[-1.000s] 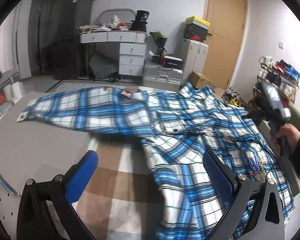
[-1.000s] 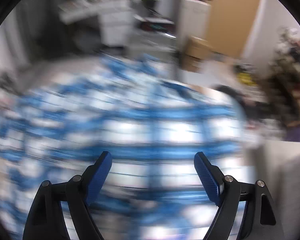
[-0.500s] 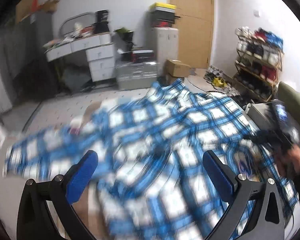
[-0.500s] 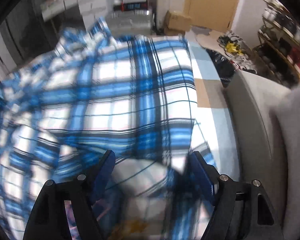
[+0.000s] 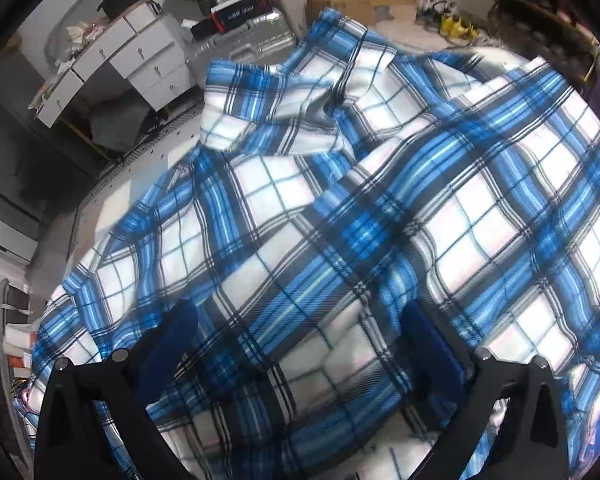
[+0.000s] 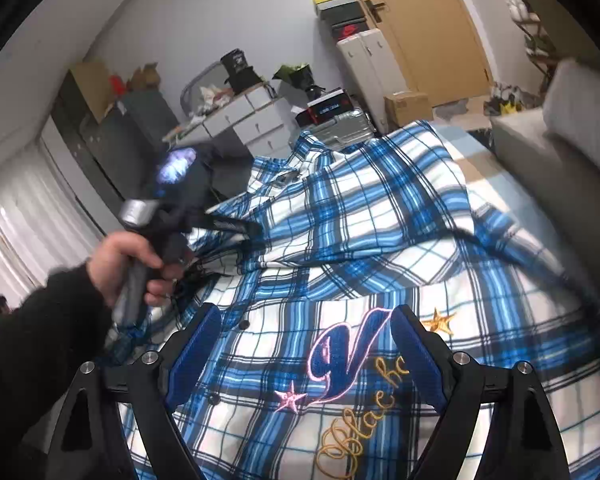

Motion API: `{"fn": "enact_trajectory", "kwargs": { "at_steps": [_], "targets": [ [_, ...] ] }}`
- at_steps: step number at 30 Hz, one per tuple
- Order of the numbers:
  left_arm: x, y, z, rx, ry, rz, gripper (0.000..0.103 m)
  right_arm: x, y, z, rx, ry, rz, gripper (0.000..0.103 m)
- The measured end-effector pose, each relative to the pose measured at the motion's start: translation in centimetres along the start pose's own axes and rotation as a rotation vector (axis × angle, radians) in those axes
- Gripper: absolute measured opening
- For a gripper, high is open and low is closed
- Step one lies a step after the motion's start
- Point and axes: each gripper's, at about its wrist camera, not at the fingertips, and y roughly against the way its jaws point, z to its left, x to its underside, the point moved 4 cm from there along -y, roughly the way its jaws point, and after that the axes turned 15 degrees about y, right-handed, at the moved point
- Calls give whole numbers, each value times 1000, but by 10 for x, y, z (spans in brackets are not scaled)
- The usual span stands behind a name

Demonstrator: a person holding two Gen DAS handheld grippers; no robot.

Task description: Fold large clothes

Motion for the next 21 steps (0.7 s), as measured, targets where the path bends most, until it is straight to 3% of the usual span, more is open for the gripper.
{"fn": "enact_trajectory", "kwargs": {
  "at_steps": [2, 6, 9, 12, 15, 18, 21],
  "targets": [
    [0, -2, 7, 18, 4, 13, 103, 0, -2, -5, -27, -26, -6, 87],
    [-10, 5, 36, -43, 25, -4, 99, 5, -3, -14, -70, -87, -16, 87],
    [-13, 20, 45, 3, 56, -49, 99, 5, -1, -17, -80, -111, -26, 88],
    [7, 0, 50, -78, -19, 12, 101, 6, -2, -17, -80, -115, -28, 89],
    [13, 3, 54, -87, -17, -24, 101, 7, -2, -14, -75, -98, -31, 89],
    [19, 12, 60, -156, -40, -37, 99, 7, -1, -13, -72, -90, -33, 89],
    [25, 56, 88, -122, -20, -124, 99, 9, -1, -16, -78, -107, -32, 90]
  ]
}}
